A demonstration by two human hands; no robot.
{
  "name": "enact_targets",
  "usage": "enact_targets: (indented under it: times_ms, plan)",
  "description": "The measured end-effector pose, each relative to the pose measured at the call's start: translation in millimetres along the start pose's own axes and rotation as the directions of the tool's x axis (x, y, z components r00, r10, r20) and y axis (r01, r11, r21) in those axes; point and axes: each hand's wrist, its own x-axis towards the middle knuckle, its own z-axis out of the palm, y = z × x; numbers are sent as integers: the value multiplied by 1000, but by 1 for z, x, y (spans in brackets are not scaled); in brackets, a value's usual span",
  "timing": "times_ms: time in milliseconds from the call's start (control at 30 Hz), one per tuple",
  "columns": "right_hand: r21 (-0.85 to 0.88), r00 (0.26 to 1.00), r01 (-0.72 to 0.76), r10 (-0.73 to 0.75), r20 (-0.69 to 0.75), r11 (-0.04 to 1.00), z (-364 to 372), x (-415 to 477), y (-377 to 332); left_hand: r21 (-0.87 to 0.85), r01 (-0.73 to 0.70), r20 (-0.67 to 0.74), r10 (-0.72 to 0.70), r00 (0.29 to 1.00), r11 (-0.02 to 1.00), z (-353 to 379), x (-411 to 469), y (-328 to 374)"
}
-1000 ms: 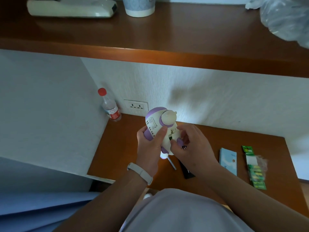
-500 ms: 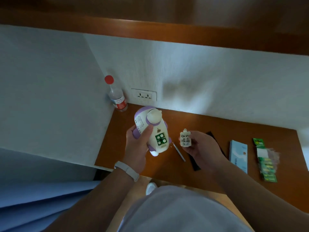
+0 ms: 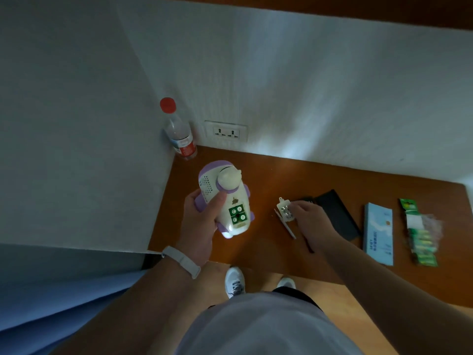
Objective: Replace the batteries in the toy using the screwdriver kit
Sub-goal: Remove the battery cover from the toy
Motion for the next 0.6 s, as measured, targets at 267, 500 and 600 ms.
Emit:
enact_targets:
  times_ms: [267,500,600]
  plan:
    - [-423,967,242,-250,38,873,12,68,-7,14,17,32,-18,999,1000,-6,17,-7]
    - [-676,959,251,-275,74,693,19,100,-11,49,22,28,-23,999,999,-9,22,-13]
    - [-709,962,244,-259,89,662,20,104,-13,20,38,23,-38,999,999,-8,25,-12]
